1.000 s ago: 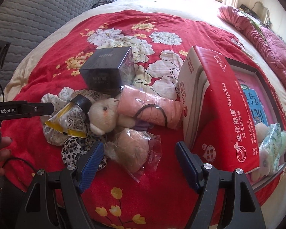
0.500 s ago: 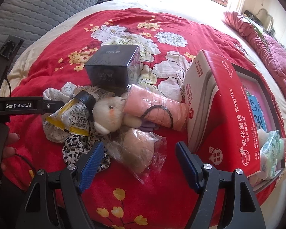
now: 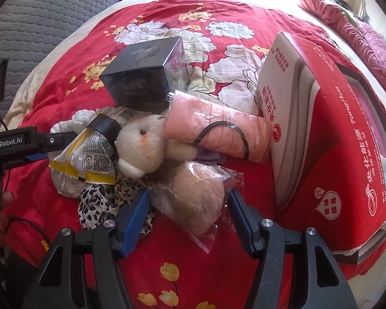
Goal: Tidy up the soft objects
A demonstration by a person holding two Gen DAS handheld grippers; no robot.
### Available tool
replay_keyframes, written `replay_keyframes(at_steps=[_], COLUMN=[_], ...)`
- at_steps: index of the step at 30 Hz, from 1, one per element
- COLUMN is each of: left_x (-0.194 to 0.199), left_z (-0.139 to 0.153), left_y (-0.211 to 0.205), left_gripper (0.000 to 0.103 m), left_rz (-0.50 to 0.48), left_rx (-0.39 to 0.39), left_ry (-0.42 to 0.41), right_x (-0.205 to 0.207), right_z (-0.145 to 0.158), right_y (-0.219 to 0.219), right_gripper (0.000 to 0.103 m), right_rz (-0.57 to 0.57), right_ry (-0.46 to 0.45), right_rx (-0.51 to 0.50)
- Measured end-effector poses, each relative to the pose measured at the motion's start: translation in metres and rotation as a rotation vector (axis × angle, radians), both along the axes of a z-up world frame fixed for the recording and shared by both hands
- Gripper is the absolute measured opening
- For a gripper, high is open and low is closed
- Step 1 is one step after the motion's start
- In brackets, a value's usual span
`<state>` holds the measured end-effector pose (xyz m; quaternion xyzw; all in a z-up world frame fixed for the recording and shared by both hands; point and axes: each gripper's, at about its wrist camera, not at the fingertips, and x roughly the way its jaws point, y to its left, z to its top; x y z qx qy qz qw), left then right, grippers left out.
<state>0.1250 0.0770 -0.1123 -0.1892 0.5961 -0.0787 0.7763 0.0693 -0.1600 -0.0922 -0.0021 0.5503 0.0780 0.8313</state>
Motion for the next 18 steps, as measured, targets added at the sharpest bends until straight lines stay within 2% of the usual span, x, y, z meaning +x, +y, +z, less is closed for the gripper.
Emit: replay_keyframes(at_steps=[3,5,18], left_x=[0.0,0.0,-0.006], left_z=[-0.001,-0.001,0.023], left_y=[-0.005,-0.008,-0.019], left_gripper=[0.025,0.022,0.012], left_rz=[-0.015,-0.02,-0.062], left_rx=[-0.007,-0.006,0.03], left_ry=[0.001,0.0,-0.046], right_x=[-0.002,-0.005,-0.016], right_z=[0.006,0.011,0.034], right_y=[-0.002,-0.004,-0.009], right_gripper=[0.062,0.062,0.061], right_rz=[-0.003,-0.005,0.002], right_ry=[-0.017,-0.029,-0.085], right_rx=[0.009,0.021,0.064])
